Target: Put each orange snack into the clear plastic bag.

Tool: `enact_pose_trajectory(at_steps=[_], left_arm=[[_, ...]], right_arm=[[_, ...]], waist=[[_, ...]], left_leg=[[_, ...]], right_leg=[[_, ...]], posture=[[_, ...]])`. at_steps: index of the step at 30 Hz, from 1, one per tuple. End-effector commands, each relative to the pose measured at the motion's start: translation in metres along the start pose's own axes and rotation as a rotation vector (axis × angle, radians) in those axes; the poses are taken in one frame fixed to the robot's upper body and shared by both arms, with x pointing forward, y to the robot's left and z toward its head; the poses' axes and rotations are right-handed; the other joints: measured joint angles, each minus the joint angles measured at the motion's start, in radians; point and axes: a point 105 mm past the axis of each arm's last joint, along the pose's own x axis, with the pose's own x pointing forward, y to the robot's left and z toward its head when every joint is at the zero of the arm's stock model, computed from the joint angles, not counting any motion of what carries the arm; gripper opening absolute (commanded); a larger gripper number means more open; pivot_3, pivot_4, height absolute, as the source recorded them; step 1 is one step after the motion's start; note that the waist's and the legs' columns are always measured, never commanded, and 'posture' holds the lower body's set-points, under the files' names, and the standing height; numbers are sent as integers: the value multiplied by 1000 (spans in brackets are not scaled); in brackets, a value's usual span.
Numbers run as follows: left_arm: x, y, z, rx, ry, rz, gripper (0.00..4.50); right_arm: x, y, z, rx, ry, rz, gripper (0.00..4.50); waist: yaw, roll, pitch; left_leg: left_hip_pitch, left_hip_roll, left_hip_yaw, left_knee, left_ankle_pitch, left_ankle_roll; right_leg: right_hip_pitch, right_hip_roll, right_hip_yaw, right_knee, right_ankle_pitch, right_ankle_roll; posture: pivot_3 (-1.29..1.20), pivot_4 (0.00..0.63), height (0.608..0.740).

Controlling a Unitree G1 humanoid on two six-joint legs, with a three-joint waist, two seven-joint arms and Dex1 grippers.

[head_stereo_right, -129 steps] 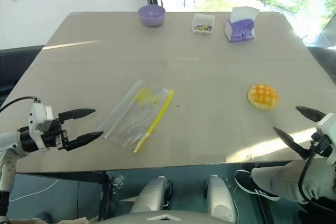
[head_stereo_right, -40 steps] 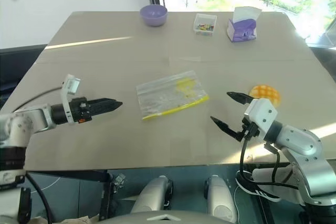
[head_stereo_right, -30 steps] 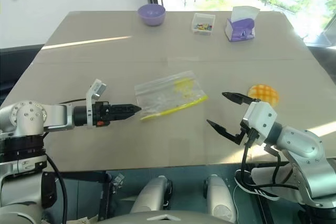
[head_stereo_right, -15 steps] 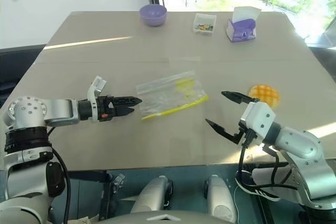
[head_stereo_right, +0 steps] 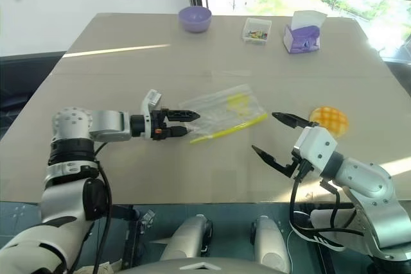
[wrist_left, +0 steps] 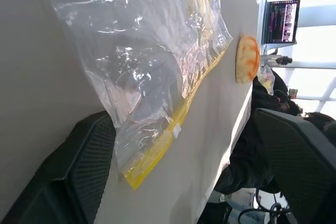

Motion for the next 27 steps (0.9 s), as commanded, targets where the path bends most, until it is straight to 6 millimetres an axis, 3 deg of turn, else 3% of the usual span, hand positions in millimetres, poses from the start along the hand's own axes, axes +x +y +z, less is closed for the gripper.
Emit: enact_pose_trajectory(at_steps=[1, 7, 8, 20, 27], left_arm=[[11, 16, -9, -58, 38, 69, 3108], [16, 15, -2, -108, -9, 53, 404], [16, 13, -1, -117, -15, 40, 148], [-2, -45, 33, -93, -169, -222, 148], [5, -63, 34, -79, -180, -255, 148]], right_arm=[[-1, 0, 14, -41, -33, -19, 4500], [-2, 0, 14, -45, -24, -42, 4500], [-1, 0, 13, -44, -22, -45, 4500], [12, -11, 0, -41, 12, -72, 4500], [42, -22, -40, -88, 129, -106, 4500]], waist=[[0, 0, 0], [0, 0, 0], [0, 1, -1], [-4, -3, 2], [-7, -4, 2]], left_leg=[[0, 0, 0, 0, 0, 0], [0, 0, 0, 0, 0, 0], [0, 0, 0, 0, 0, 0], [-2, 0, -1, 0, 0, 0], [-2, 0, -1, -1, 1, -2]], right_leg=[[0, 0, 0, 0, 0, 0], [0, 0, 0, 0, 0, 0], [1, 0, 0, 0, 0, 0], [-1, 0, 0, -1, 0, 0], [-2, 0, 0, -1, 0, 0]], posture=[[0, 150, 737], [0, 150, 737], [0, 150, 737], [0, 150, 737], [0, 150, 737]])
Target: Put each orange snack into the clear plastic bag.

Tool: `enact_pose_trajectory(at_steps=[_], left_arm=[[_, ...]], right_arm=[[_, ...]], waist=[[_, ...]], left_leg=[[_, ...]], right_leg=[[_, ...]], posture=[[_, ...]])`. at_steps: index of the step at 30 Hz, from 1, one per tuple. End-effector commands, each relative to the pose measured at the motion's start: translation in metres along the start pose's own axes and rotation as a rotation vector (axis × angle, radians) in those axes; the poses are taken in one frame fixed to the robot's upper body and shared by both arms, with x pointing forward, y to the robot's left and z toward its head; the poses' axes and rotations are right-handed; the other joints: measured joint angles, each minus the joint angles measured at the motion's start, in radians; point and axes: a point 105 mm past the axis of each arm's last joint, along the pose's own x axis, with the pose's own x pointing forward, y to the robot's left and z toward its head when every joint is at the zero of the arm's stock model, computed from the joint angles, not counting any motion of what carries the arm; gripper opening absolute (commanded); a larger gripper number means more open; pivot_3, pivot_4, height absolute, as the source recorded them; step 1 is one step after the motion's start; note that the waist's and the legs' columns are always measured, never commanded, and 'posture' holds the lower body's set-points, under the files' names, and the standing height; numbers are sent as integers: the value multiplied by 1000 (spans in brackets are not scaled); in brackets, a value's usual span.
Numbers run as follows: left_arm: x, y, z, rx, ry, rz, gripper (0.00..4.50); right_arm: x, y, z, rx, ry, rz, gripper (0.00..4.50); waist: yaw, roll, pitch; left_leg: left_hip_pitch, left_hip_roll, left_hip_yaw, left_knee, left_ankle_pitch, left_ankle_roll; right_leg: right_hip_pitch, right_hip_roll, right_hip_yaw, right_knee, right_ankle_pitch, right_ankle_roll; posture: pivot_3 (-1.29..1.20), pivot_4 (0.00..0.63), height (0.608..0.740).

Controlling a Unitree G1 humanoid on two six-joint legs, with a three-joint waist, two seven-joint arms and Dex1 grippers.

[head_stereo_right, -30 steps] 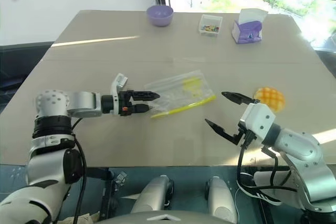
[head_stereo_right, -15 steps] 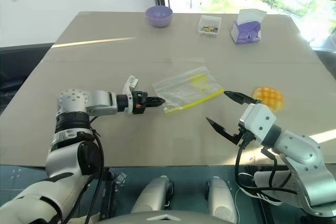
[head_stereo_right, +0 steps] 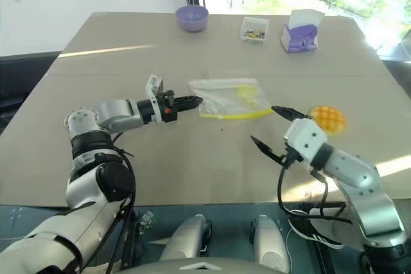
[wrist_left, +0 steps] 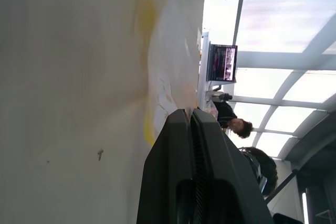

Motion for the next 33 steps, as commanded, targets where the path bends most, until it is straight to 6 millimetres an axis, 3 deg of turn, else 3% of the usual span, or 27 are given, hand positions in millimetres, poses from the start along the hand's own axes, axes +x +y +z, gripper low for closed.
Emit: enact_pose_trajectory(at_steps=[1, 7, 18, 24, 25, 27, 29, 33], left_arm=[[-1, -20, 5, 51, -30, -48, 148], [4, -30, 5, 53, -36, -62, 148], [15, -41, 1, 36, -47, -91, 148], [15, -50, 3, 32, -65, -111, 148], [14, -51, 3, 31, -71, -112, 0], [13, -52, 3, 26, -80, -113, 0], [12, -51, 3, 21, -87, -111, 0], [11, -50, 2, 7, -103, -103, 0]], right_arm=[[17, -6, -11, -52, 32, -45, 4500], [37, -25, -32, -219, 97, -182, 4500], [69, -15, -46, -309, 123, -179, 4500], [81, -30, -61, -392, 223, -300, 4500], [80, -36, -65, -405, 244, -331, 3819], [77, -45, -70, -416, 267, -382, 3402], [75, -50, -76, -444, 300, -394, 2702], [75, -53, -83, -478, 328, -386, 843]], waist=[[-3, 0, 0], [-11, 0, 0], [-22, 0, 0], [-23, 0, 0], [-22, 0, 0], [-19, 0, 0], [-19, 0, 0], [-20, 0, 0]], left_leg=[[0, 0, 0, 0, 1, -2], [-3, 0, 1, 0, 3, -5], [-3, 0, 1, -1, 4, -7], [-2, 0, 1, -1, 4, -8], [-2, 0, 1, -1, 5, -8], [-2, 0, 0, -1, 5, -8], [-2, -1, 1, -1, 5, -9], [-2, -1, 1, -1, 5, -9]], right_leg=[[0, 0, 0, 0, 0, 0], [-3, 0, 1, 0, 0, 0], [-4, 0, 2, 0, 0, 0], [-4, 0, 2, 1, 0, 0], [-4, 0, 2, 1, 0, 0], [-4, 0, 2, 2, 0, 0], [-4, 0, 2, 2, 0, 0], [-4, -1, 2, 1, 0, 0]], posture=[[0, 150, 737], [0, 150, 737], [0, 150, 737], [0, 150, 737], [0, 150, 737], [0, 150, 737], [0, 150, 737], [0, 150, 737]])
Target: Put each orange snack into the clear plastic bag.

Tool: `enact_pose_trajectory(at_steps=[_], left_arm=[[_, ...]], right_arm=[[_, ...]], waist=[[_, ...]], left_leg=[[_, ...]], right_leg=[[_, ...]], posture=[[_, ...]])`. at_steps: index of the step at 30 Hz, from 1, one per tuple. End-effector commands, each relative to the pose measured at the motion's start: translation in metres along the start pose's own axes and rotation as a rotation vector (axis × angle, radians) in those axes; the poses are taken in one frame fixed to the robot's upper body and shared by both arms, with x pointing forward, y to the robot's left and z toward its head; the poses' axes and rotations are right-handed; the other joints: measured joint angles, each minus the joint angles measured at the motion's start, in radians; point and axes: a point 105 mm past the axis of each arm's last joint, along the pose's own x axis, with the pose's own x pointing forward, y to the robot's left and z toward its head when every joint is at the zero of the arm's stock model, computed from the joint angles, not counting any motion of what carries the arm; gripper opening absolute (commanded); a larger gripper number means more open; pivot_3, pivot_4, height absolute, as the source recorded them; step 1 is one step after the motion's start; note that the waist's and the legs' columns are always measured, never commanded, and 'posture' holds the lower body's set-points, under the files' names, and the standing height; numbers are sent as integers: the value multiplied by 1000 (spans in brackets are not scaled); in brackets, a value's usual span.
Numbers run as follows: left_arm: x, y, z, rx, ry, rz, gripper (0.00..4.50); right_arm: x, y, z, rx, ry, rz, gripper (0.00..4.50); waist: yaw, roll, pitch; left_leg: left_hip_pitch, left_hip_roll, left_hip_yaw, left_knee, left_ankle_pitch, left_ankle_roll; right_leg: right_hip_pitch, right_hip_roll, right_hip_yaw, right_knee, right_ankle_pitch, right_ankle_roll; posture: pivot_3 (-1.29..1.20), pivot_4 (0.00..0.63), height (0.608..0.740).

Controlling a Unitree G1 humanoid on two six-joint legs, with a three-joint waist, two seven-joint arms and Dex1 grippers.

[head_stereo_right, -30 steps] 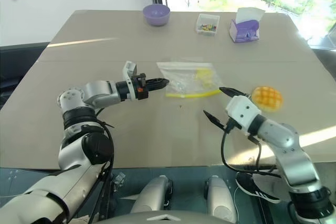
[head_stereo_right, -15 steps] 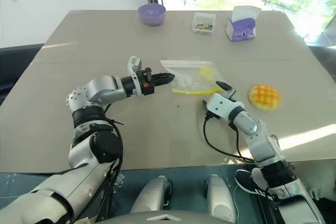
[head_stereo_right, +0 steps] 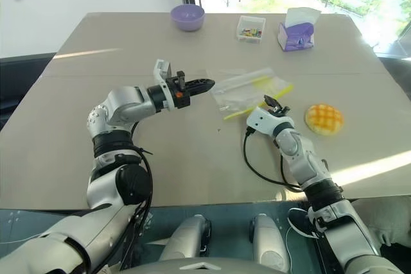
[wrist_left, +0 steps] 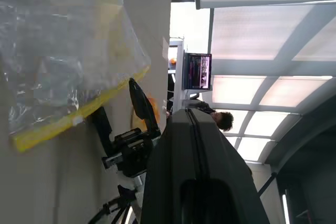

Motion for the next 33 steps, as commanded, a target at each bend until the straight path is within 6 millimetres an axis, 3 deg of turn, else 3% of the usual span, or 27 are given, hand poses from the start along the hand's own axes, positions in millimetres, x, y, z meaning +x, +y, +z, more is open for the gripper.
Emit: enact_pose_trajectory(at_steps=[1, 2, 9, 13, 14, 16, 20, 33], left_arm=[[-3, -12, 3, 22, -28, -30, 0], [-4, -11, 3, 22, -31, -28, 0], [-18, 11, 1, 61, -39, 71, 0], [-23, 28, -3, 88, -27, 139, 0], [-25, 29, -4, 88, -23, 138, 400], [-28, 36, -6, 89, -17, 158, 741], [-37, 55, -8, 39, -31, 214, 2418], [-25, 52, -27, -44, 12, 141, 2418]], right_arm=[[2, -5, -7, -30, 22, -16, 332], [3, -4, -7, -30, 18, -15, 76], [4, -4, 6, -21, -37, -16, 76], [-2, 0, 27, 21, -128, 16, 76], [-6, 1, 33, 28, -152, 25, 0], [-13, 5, 45, 55, -199, 45, 0], [-26, 12, 59, 113, -248, 89, 0], [-31, 17, 67, 138, -238, 118, 0]], waist=[[-2, 0, 0], [-4, -1, 0], [-7, -1, -1], [-6, -1, -1], [-6, -1, -1], [-5, -1, -1], [-6, -1, -1], [-4, -1, -1]], left_leg=[[0, 0, 0, 0, 0, 0], [0, 0, 0, 0, 0, 0], [1, 1, 0, 0, 0, 0], [1, 0, 0, 0, 0, 0], [1, 1, 0, -1, 0, 0], [0, 1, 0, -1, 0, 0], [1, 1, 0, -3, 0, 0], [1, 1, 0, -2, 0, 0]], right_leg=[[0, 0, 0, 0, 0, 0], [0, 0, 0, 0, 0, 0], [0, 1, 0, 1, 0, 0], [0, 1, 1, 1, 0, 0], [0, 1, 0, 0, 0, 0], [0, 1, 0, 0, 0, 0], [-1, 1, 1, -1, 0, 0], [0, 1, 0, 0, 0, 0]], posture=[[0, 150, 737], [0, 150, 737], [0, 150, 737], [0, 150, 737], [0, 150, 737], [0, 150, 737], [0, 150, 737], [0, 150, 737]])
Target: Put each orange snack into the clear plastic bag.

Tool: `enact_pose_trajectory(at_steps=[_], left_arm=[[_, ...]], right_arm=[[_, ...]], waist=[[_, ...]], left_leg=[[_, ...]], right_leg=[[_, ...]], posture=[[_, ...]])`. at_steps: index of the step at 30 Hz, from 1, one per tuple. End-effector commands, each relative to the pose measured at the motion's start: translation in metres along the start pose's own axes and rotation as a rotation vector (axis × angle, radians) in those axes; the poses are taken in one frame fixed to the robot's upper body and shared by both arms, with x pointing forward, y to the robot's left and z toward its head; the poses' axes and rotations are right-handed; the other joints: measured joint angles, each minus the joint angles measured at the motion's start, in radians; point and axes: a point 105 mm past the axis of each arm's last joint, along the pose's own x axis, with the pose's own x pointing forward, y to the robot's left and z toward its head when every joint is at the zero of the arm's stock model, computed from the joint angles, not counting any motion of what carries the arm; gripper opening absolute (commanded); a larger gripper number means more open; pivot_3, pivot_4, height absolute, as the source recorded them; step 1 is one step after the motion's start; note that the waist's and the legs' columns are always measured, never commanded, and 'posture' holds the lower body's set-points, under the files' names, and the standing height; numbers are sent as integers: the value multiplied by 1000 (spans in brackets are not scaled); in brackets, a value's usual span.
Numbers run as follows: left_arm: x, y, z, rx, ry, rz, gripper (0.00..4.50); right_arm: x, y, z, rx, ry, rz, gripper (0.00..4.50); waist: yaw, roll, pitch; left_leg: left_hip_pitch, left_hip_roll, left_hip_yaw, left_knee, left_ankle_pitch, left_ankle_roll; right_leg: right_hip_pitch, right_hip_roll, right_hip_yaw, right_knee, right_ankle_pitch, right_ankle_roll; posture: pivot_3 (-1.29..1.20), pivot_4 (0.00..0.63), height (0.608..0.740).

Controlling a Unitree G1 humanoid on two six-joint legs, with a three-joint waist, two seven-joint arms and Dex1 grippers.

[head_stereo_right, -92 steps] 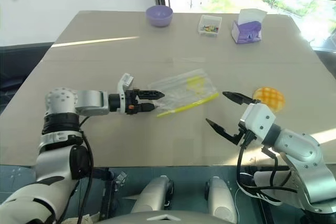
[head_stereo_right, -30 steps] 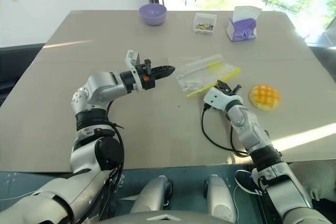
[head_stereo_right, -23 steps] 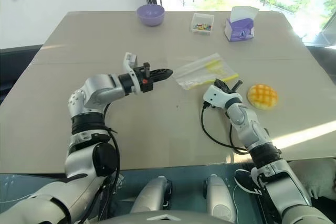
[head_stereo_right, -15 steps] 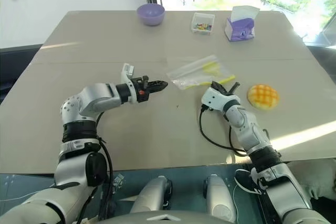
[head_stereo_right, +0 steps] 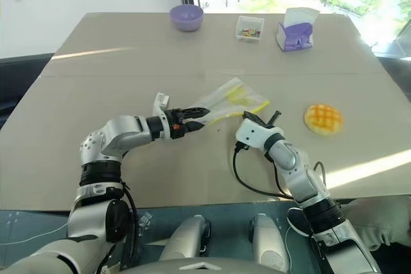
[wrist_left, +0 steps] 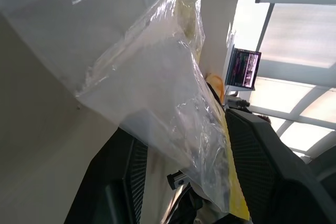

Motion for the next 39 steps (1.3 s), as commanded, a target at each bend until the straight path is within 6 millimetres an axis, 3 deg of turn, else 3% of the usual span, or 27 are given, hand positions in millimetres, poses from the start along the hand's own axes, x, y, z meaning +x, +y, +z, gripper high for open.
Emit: enact_pose_trajectory(at_steps=[1, 5, 10, 12, 17, 20, 24, 35, 39], left_arm=[[1, -10, -2, -2, -19, -41, 2418], [11, -12, -7, -54, -43, -42, 2418], [14, -11, -12, -71, -40, -33, 980], [12, -7, -9, -86, -41, -24, 29], [10, -8, -1, -96, -51, -27, 29], [7, -18, 7, -67, -49, -55, 0], [0, -23, 14, -25, -27, -65, 0], [-9, -42, 24, 45, 26, -116, 0], [-15, -51, 36, 35, -7, -132, 0]], right_arm=[[1, -7, 17, -3, -60, -25, 0], [2, -3, 20, -9, -68, -15, 0], [3, -4, 21, -27, -70, -14, 0], [3, -6, 20, -42, -66, -23, 0], [2, -7, 18, -25, -65, -4, 0], [1, -11, 18, -23, -68, -12, 827], [3, -16, 16, -78, -64, -45, 2721], [26, -11, 4, -268, -63, -8, 2721], [22, -10, 5, -271, -71, 33, 2721]], waist=[[1, 0, 0], [6, 0, 0], [5, 0, 0], [1, 0, 0], [3, 0, 0], [3, 0, 0], [2, 0, 0], [1, 0, 0], [1, -1, 0]], left_leg=[[0, 0, 0, 0, 0, 0], [0, 0, 0, 0, 0, 0], [0, 0, 0, 0, 0, 0], [0, 0, 0, 0, 0, 0], [0, 0, 0, 0, 0, 0], [0, 0, 0, 0, 0, 0], [0, 0, 0, 0, 0, 0], [-1, 0, 0, 0, 0, 0], [-1, 0, 0, 0, 0, 0]], right_leg=[[0, 0, 0, 0, 0, 0], [0, -1, 0, 0, 0, 0], [0, 0, 0, -1, 0, 0], [0, 0, 0, -1, 0, 0], [0, 0, 0, -1, 0, 0], [0, 0, 0, 0, 0, 0], [0, 0, -1, 0, 0, 0], [0, 0, -1, -1, 0, 0], [0, 0, -1, -1, 0, 0]], posture=[[0, 150, 737], [0, 150, 737], [0, 150, 737], [0, 150, 737], [0, 150, 737], [0, 150, 737], [0, 150, 737], [0, 150, 737], [0, 150, 737]])
